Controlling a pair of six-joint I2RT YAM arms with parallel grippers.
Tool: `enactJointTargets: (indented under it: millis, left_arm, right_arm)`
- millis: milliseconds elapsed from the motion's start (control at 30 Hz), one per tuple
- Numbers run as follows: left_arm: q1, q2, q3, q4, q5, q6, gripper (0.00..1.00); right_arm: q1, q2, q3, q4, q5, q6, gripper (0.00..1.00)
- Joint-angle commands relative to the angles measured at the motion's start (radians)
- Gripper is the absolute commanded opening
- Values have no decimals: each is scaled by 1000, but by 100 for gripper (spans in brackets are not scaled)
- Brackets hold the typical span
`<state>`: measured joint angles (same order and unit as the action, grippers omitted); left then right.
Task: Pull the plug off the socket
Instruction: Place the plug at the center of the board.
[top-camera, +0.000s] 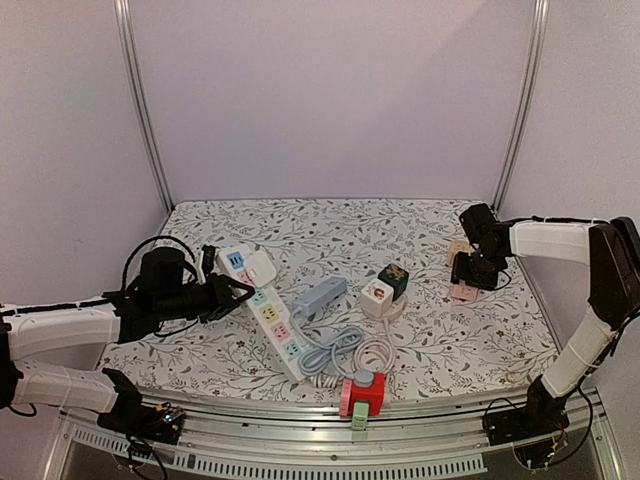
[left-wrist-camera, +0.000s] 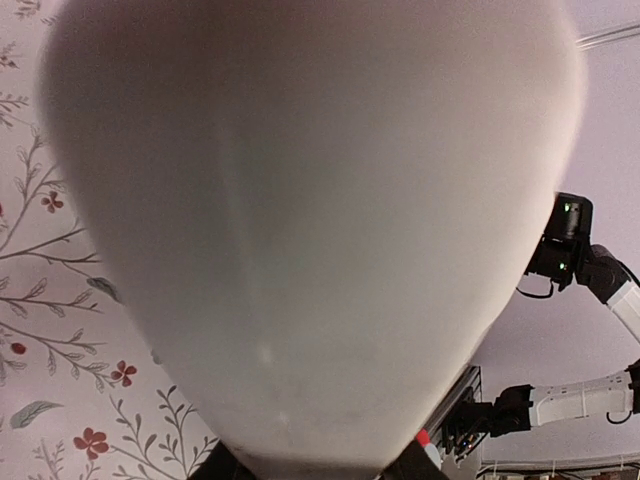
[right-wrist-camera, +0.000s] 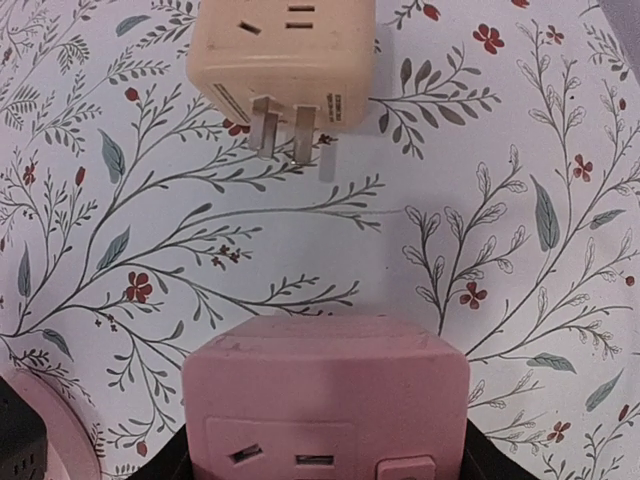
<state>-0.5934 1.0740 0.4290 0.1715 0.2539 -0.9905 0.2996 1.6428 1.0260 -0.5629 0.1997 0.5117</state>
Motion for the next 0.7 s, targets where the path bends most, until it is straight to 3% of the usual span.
enactJointTargets:
  millis: [0,200,467,667]
  left_arm:
    - [14,3,20,31,20,41,0]
    - [15,-3,47,-10,17,50,0]
    - [15,-14,49,-24,21,43,0]
    - [15,-36,49,-33,21,51,0]
  right_arm:
    - [-5,9,4,52,17,1,62]
    - [-5,-3,3,60,33,1,84]
    - [-4,-20,-10,63,28,-3,94]
    - [-6,-87,-32,54,29,-32,95]
